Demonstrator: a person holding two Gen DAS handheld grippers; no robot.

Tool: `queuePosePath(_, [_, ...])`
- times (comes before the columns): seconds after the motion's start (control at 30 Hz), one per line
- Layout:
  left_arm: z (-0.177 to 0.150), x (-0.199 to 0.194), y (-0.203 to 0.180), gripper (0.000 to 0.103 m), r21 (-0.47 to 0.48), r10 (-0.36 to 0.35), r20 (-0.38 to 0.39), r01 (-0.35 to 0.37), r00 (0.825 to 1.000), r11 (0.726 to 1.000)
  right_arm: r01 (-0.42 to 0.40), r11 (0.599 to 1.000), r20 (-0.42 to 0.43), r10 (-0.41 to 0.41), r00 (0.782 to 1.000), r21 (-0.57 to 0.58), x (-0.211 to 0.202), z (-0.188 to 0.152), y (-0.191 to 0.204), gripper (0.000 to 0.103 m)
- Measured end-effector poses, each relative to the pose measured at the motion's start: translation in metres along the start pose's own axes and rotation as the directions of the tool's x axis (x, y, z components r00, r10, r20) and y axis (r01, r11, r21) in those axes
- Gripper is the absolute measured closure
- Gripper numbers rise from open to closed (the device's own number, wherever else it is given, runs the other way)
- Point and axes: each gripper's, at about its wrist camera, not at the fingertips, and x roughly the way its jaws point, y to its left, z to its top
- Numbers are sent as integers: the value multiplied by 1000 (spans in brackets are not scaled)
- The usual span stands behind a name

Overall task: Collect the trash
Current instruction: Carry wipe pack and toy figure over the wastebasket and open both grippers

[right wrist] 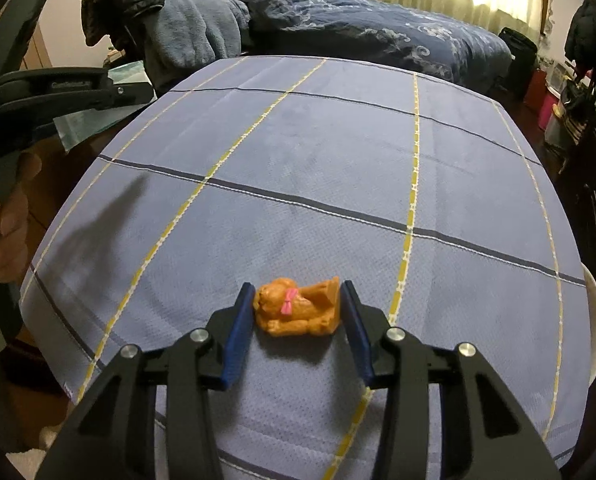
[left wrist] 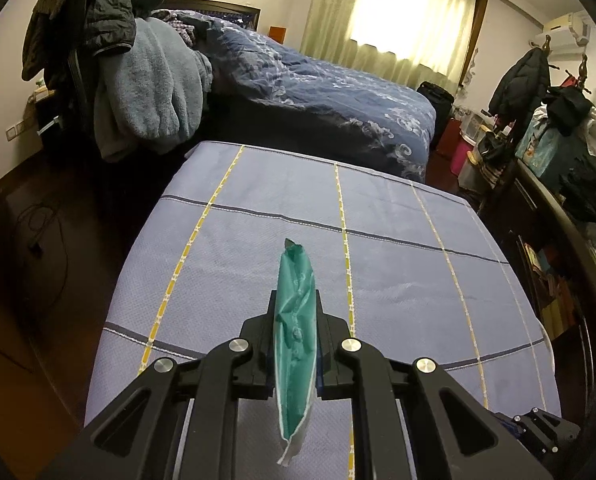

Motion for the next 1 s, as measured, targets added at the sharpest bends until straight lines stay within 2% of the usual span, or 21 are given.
queuePosePath(0.23, [-2,0,-4,90,18,3,-15,-2,1000,1000,-7,1000,10,7,1000,-7,-3,-1,2,59])
queuePosePath(0.53, [0,4,-31,90,84,5,-29,-3,1000,996,-33,999,20,33,999,14,-3,-3,-9,59])
queuePosePath(0.77, [1,9,-64,90,148,1,-51,6,999,989,-60,997,41,58,997,46,-5,-5,-28,59])
queuePosePath(1.0, [2,18,-112,90,224,-23,-76,39,997,974,-72,991,80,63,995,111,-15,-16,-63,59])
